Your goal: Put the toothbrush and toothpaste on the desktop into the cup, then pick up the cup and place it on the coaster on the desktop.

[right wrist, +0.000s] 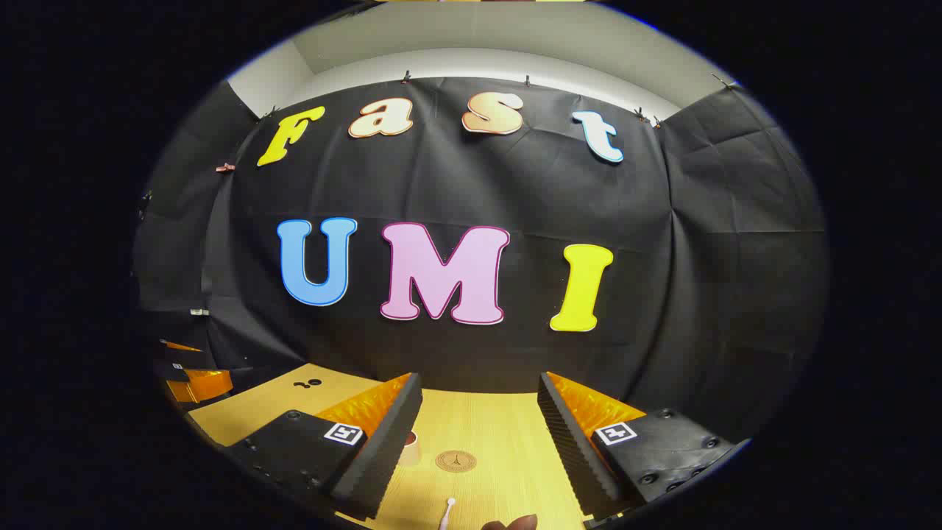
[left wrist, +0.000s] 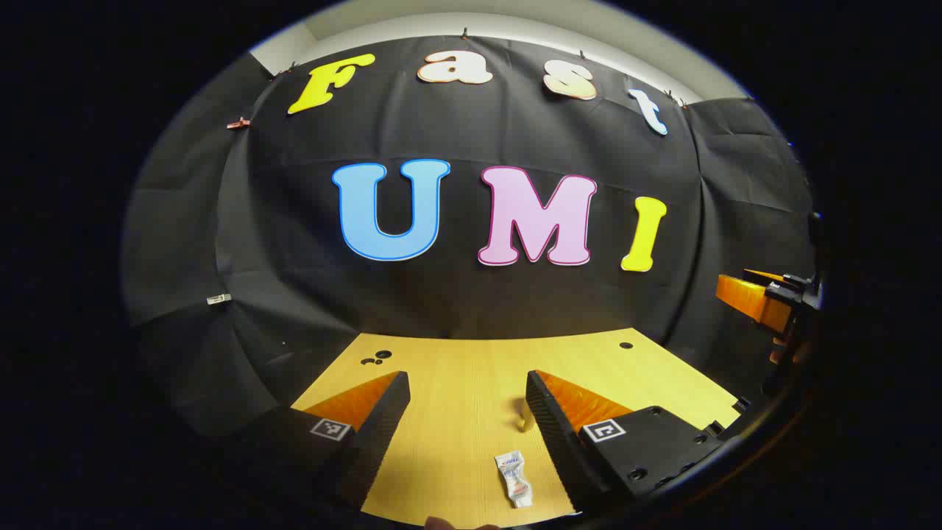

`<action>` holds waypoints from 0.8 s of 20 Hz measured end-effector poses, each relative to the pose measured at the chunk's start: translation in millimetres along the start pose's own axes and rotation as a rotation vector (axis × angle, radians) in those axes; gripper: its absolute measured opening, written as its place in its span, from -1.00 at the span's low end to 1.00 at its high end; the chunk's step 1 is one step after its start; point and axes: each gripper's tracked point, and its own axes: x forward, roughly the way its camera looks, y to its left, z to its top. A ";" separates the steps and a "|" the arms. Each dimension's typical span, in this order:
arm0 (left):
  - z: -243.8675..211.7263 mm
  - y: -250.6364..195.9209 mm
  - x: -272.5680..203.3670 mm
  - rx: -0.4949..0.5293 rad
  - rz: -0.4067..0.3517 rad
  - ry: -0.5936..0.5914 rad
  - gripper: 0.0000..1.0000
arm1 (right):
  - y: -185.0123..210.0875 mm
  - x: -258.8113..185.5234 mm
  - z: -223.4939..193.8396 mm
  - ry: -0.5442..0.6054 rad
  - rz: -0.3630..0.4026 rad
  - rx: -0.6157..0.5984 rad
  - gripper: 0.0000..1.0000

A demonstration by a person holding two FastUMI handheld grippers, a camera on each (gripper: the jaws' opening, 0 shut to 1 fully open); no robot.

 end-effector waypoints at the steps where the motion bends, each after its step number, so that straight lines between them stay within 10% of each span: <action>1: -3.6 -3.4 0.1 0.001 -0.006 0.011 0.97 | 0.2 -0.8 -3.3 0.007 0.004 0.002 0.94; 16: -73.8 -42.0 14.8 -0.003 -0.077 0.209 0.97 | -4.1 4.8 -47.5 0.105 0.028 -0.008 0.94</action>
